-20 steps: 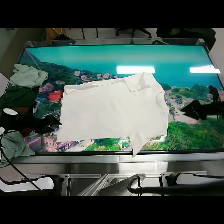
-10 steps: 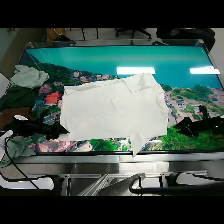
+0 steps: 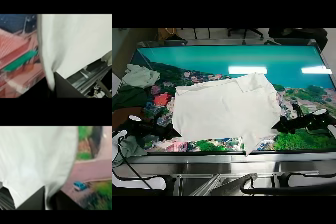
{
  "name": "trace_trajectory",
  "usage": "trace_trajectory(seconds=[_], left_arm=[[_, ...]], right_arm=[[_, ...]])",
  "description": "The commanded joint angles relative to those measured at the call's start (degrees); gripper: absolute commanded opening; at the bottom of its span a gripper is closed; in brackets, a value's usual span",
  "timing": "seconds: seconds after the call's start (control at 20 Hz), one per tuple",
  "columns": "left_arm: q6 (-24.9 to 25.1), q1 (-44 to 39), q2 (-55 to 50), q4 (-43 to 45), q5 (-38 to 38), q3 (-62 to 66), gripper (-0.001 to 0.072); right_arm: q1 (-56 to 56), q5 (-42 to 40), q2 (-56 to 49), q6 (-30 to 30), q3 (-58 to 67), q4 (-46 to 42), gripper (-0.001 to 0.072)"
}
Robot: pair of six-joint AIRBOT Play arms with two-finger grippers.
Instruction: Fold the shirts.
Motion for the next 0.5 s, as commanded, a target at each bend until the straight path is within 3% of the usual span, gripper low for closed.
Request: trace_trajectory(seconds=[0.0, 0.15, 0.45], left_arm=[[-1.2, 0.0, 1.4, -1.0, -2.1, 2.0, 0.0008], [-3.4, 0.0, 7.6, -2.1, -4.9, 8.9, 0.0008], [-3.4, 0.2, 26.7, -24.3, -9.9, 32.2, 0.0008]], right_arm=[[1.7, 0.8, -1.1, -4.2, 1.8, 5.9, 0.0016], [1.0, 4.7, 3.6, -4.1, 10.1, 7.8, 0.0014], [-4.4, 6.3, 21.3, -7.3, 33.6, 29.1, 0.0014]])
